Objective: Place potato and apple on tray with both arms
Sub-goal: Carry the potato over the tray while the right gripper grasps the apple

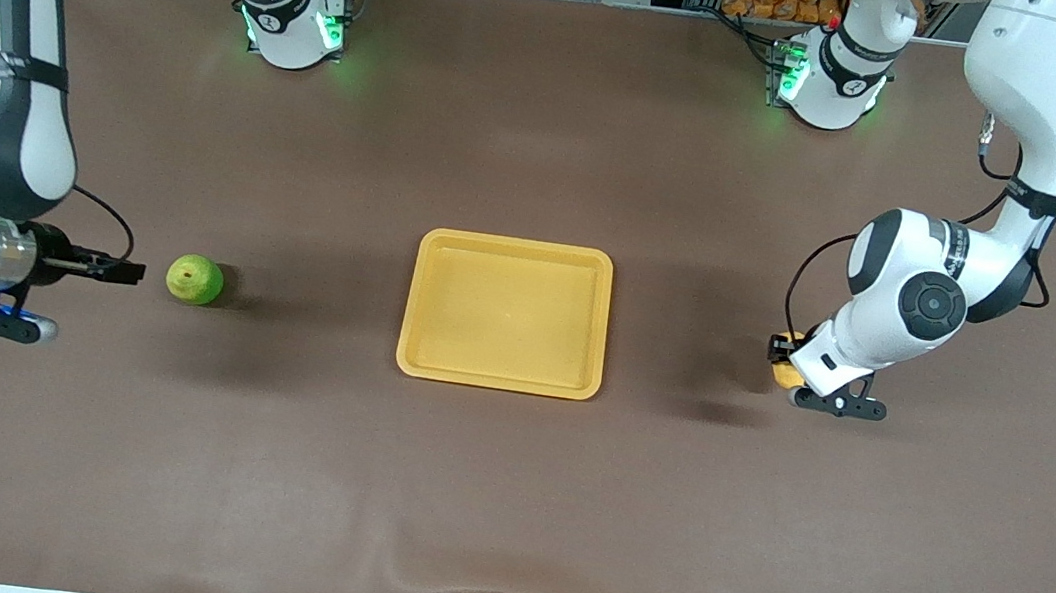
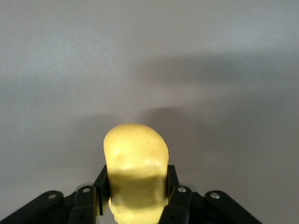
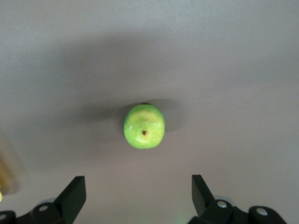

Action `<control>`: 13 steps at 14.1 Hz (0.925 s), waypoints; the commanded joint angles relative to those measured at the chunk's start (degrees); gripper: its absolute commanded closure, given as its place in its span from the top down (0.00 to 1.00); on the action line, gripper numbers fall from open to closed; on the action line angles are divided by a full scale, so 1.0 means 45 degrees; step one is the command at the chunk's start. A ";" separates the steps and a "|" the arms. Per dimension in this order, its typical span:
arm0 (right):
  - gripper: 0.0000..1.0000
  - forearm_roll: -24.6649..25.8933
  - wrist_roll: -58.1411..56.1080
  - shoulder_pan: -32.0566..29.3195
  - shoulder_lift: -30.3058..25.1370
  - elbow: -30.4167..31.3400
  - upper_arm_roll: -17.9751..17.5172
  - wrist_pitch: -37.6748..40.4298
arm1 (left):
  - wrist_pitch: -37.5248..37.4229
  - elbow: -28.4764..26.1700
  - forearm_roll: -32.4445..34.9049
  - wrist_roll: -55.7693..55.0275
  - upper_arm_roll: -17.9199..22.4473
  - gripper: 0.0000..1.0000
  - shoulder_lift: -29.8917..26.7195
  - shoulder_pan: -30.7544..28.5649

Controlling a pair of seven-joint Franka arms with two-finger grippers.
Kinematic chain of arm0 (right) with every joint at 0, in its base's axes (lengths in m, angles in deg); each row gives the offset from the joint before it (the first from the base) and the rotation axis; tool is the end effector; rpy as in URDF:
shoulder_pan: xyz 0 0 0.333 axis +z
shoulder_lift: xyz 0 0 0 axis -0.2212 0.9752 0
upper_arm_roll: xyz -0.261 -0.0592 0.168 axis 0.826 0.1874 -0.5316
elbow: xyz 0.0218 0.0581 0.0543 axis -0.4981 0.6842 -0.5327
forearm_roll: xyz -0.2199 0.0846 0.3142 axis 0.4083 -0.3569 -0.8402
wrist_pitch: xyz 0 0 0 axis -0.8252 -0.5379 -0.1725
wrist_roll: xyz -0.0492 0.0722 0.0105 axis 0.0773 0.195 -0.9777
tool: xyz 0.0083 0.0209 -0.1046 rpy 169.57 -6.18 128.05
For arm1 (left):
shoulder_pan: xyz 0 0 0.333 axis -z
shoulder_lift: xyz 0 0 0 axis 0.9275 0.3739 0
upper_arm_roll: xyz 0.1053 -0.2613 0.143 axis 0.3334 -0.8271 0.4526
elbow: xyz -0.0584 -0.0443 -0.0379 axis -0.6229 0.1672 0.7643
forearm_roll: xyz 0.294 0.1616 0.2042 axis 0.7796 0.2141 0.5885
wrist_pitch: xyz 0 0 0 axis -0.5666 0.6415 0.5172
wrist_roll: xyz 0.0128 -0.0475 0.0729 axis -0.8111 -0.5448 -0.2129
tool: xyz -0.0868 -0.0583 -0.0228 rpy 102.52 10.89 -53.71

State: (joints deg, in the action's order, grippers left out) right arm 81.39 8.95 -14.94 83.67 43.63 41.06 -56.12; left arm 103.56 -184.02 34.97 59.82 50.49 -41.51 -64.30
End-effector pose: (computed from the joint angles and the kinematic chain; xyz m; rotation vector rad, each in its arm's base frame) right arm 0.6433 -0.0434 0.3737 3.0833 -0.2582 -0.5191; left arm 0.5877 -0.1235 0.2676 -3.1343 0.1371 0.0868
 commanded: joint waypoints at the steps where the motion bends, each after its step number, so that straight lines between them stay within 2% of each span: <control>1: 1.00 0.0035 -0.0131 -0.0009 0.1122 -0.0238 -0.0072 -0.0413 | -0.1104 0.0687 0.0080 -0.0281 -0.0395 0.00 -0.0264 0.0067; 3: 1.00 -0.0004 -0.1589 -0.0164 0.1282 0.0188 -0.0092 -0.1542 | -0.2156 0.1467 0.0099 -0.0223 -0.0747 0.00 -0.0225 0.0144; 5: 1.00 -0.0315 -0.1831 -0.0204 0.1126 0.0951 -0.0092 -0.2444 | -0.3270 0.2209 0.0080 -0.0261 -0.1041 0.00 -0.0088 0.0514; 9: 1.00 -0.0512 -0.1812 -0.0185 0.0835 0.1750 -0.0092 -0.3148 | -0.3568 0.2972 0.0060 -0.0300 -0.1061 0.00 0.0106 0.1684; 13: 1.00 -0.0531 -0.1812 -0.0127 -0.0824 0.5281 -0.0092 -0.6248 | -0.3568 0.3656 0.0020 -0.2074 -0.1042 0.00 0.0457 0.3539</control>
State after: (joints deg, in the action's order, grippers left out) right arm 80.11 1.85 -15.23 86.58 56.86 41.02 -78.24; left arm 89.04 -170.64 34.96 54.33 45.47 -41.31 -52.07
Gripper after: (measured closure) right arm 0.000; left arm 0.498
